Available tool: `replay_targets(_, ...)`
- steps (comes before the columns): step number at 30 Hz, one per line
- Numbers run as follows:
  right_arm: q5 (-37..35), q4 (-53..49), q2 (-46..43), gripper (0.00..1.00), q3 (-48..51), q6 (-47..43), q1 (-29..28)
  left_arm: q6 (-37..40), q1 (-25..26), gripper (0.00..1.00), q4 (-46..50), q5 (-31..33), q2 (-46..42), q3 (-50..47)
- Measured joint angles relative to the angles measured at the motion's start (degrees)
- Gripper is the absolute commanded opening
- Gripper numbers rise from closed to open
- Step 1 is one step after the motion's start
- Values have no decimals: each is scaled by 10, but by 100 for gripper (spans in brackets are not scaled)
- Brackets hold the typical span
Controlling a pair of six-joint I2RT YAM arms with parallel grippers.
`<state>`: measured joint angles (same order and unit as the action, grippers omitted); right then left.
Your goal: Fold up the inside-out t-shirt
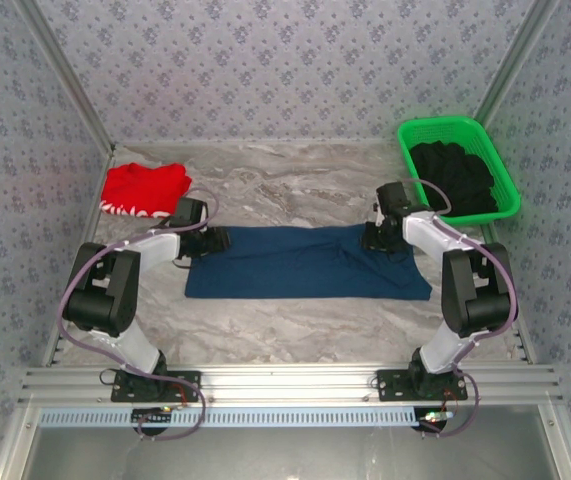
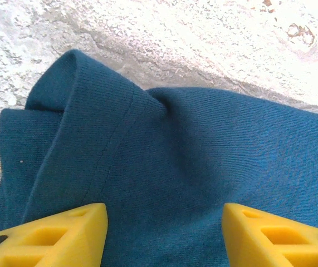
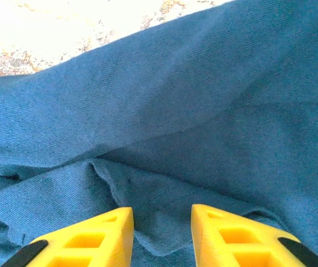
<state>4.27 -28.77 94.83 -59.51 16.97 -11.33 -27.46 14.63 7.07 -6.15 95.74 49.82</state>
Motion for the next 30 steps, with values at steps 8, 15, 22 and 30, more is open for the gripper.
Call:
replay_targets(8, 0, -13, 1, 30, 8, 1, -14, 0, 0, 56, 0, 2, 0, 0)
replay_targets(15, -7, -22, 10, 16, 9, 1, -13, 0, 0, 56, 0, 2, 0, 0)
replay_targets(22, -16, -32, 9, 7, 2, -6, -7, 0, 0, 56, 0, 2, 0, 0)
replay_targets(30, -28, -62, -30, 3, 1, -10, -5, 4, 0, 56, 0, 4, 0, 0)
